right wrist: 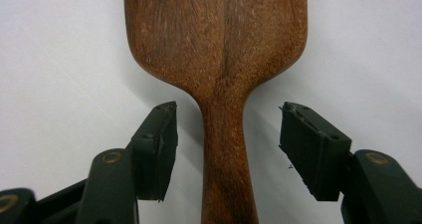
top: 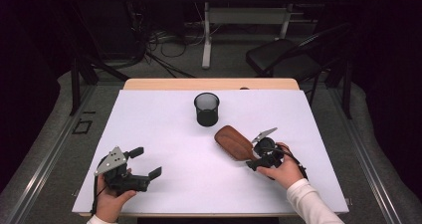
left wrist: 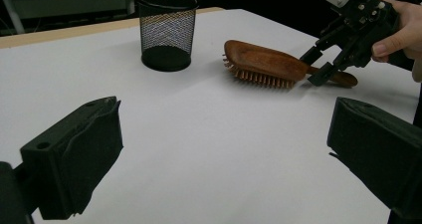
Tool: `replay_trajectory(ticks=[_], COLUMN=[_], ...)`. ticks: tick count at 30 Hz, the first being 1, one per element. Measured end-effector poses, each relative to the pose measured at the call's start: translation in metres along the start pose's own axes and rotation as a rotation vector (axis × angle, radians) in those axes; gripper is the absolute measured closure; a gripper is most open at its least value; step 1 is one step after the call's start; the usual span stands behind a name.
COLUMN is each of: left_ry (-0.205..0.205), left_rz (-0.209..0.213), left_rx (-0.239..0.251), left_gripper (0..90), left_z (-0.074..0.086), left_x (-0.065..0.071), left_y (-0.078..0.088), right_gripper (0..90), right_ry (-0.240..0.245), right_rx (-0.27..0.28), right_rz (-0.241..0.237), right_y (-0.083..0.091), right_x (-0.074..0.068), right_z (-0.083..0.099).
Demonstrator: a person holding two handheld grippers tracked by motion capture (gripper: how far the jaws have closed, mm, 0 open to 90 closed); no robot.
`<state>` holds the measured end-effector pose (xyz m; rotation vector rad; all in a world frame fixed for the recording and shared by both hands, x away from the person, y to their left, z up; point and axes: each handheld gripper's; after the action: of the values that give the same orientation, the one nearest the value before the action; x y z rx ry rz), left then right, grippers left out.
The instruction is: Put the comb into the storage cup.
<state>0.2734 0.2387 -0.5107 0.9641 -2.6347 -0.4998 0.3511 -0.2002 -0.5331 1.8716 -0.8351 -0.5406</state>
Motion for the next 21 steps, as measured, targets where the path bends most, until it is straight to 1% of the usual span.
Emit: replay_trajectory(ticks=[1,2,3,4,5,6,7,9,11,13,15,18,21], left_ry=[0.0,0.001,0.001,0.001,0.001,0.0,0.001,0.001,0.0,0.001,0.002,0.003,0.004], left_rz=[0.0,-0.005,0.0,-0.005,-0.005,-0.005,-0.004,-0.004,-0.004,-0.004,-0.005,-0.004,-0.002], left_rx=[0.0,0.0,0.0,-0.001,-0.001,-0.002,0.0,0.0,-0.001,-0.001,-0.002,-0.002,-0.003], left_gripper=[0.9,0.9,0.9,0.9,0.9,0.9,0.9,0.9,0.9,0.9,0.9,0.9,0.9], left_z=[0.0,0.0,0.0,0.0,0.0,0.0,0.0,0.0,0.0,0.0,0.0,0.001,0.001], left_x=[0.0,0.0,0.0,0.0,0.0,0.0,0.0,0.0,0.0,0.0,0.0,0.0,0.0], left_y=[0.0,0.0,0.0,0.0,0.0,0.0,0.0,0.0,0.0,0.0,0.0,0.0,-0.001], right_gripper=[42.8,43.4,43.4,43.6,43.7,43.8,44.0,44.9,46.2,48.3,50.4,52.8,53.3], right_ry=[0.003,0.012,0.017,0.021,0.019,0.027,0.019,0.023,0.021,0.034,0.031,0.033,0.034], right_rx=[-0.007,-0.012,-0.013,-0.015,-0.017,-0.029,-0.042,-0.06,-0.068,-0.078,-0.091,-0.1,-0.096], right_rz=[0.001,-0.004,-0.008,-0.001,-0.004,-0.001,0.002,0.011,0.007,0.009,0.004,0.0,0.001], right_y=[0.0,0.0,0.0,0.0,0.0,0.0,0.0,-0.001,-0.002,-0.003,-0.004,-0.005,-0.007], right_x=[0.0,0.0,-0.001,-0.001,-0.002,-0.002,-0.003,-0.003,-0.003,-0.002,-0.002,-0.001,-0.002], right_z=[-0.001,-0.002,-0.003,-0.004,-0.005,-0.006,-0.007,-0.009,-0.01,-0.011,-0.011,-0.011,-0.012])
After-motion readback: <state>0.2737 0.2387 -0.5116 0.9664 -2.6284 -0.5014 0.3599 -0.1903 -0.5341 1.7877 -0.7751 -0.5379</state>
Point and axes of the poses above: each handheld gripper's, and its own axes: y roughly backward along the jaws, z roughly out of its underside, x roughly to its right, and after that the axes turned 5 degrees about -x, right-handed
